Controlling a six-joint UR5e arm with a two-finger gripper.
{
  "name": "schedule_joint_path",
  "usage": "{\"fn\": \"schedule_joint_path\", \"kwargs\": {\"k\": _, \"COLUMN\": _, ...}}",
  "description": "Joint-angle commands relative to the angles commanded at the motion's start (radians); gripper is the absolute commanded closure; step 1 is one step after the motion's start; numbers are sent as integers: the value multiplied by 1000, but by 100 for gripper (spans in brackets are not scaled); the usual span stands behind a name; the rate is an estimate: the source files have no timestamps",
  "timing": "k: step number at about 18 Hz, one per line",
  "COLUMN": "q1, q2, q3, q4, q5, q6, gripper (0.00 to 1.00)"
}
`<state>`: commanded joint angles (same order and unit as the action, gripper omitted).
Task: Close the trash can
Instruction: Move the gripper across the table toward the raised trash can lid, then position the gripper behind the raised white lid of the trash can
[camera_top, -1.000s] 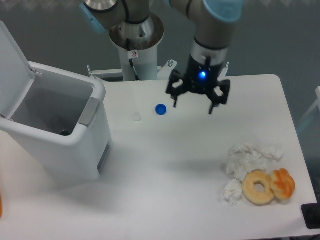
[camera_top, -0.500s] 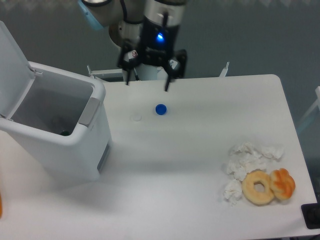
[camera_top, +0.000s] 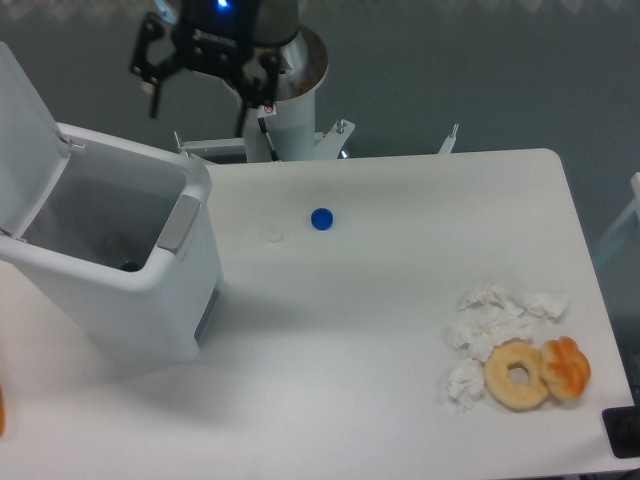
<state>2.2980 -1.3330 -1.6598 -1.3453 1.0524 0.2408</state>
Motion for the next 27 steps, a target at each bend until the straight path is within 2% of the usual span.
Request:
{"fn": "schedule_joint_path", "kwargs": {"k": 5, "q1": -43, "q2": 8, "q3": 3, "q4": 15, "q5": -81, "q6": 0, "gripper": 0}}
{"fn": "schedule_joint_path", "kwargs": {"k": 12, "q1": -49, "q2": 35, "q3": 9, "q4": 57, "q5": -169, "q6": -8, "gripper": 0}}
{"fn": "schedule_joint_path", "kwargs": {"k": 16, "q1": -94, "q2": 41, "q3": 12, "q4": 58, "q5": -175, "q6": -8, "gripper": 0}}
{"fn": "schedule_joint_path", "kwargs": {"k": 21, "q1": -126, "q2": 34, "q3": 8, "q4": 90, "q5": -175, "q6": -9, "gripper": 0}}
{"fn": "schedule_joint_path", "kwargs": {"k": 27, "q1": -154, "q2": 25, "q3": 3, "q4": 92, "q5": -173, "q6": -2, "gripper": 0}}
